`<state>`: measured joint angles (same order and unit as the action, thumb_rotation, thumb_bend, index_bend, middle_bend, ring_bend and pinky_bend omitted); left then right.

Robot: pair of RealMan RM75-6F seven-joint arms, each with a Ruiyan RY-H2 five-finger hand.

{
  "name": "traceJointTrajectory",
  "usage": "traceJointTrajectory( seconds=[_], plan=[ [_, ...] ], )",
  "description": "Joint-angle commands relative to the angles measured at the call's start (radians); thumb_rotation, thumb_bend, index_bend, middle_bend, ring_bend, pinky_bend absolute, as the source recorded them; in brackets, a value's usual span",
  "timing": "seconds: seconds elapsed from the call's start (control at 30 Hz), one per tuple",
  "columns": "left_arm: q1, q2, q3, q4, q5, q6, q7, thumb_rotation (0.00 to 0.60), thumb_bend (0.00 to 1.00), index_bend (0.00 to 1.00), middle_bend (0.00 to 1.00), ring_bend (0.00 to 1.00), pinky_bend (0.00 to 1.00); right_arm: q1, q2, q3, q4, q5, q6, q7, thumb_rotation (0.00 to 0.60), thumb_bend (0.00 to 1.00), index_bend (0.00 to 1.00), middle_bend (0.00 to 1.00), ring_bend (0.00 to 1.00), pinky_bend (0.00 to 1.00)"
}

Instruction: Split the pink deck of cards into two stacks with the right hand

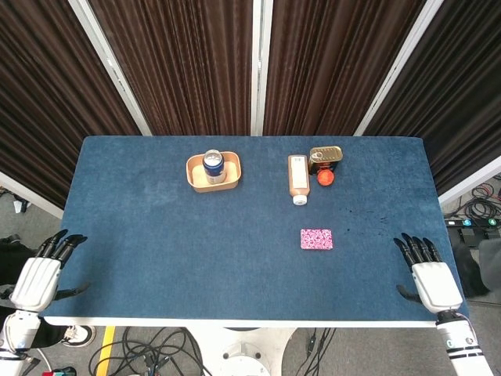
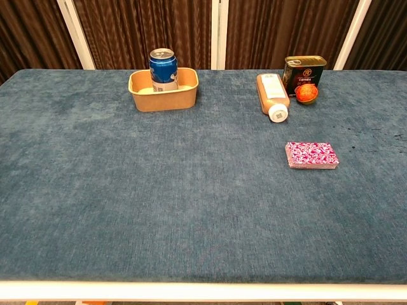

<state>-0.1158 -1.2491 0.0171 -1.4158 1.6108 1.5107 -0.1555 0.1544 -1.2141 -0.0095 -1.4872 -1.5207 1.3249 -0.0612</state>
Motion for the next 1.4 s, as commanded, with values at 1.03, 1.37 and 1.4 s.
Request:
traceJointTrajectory(
  seconds=[1.03, 1.37, 1.4],
  plan=[
    [-0.004, -0.008, 0.006, 0.012, 0.001, -0.014, -0.001, 0.600, 0.00, 0.17, 0.16, 0.07, 0.15, 0.098, -0.020, 0.034, 0.007, -0.023, -0.088, -0.041, 0.600, 0.12, 0.09, 0.09, 0.53, 0.69],
    [-0.003, -0.017, 0.008, 0.035, -0.001, -0.016, -0.022, 0.600, 0.00, 0.17, 0.16, 0.07, 0.15, 0.219, -0.078, 0.116, -0.089, 0.187, -0.282, -0.291, 0.600, 0.13, 0.15, 0.19, 0.70, 0.82],
    [-0.003, -0.016, 0.008, 0.037, -0.002, -0.014, -0.025, 0.600, 0.00, 0.17, 0.16, 0.07, 0.15, 0.232, -0.093, 0.123, -0.088, 0.206, -0.288, -0.325, 0.600, 0.13, 0.15, 0.19, 0.70, 0.82]
  ],
)
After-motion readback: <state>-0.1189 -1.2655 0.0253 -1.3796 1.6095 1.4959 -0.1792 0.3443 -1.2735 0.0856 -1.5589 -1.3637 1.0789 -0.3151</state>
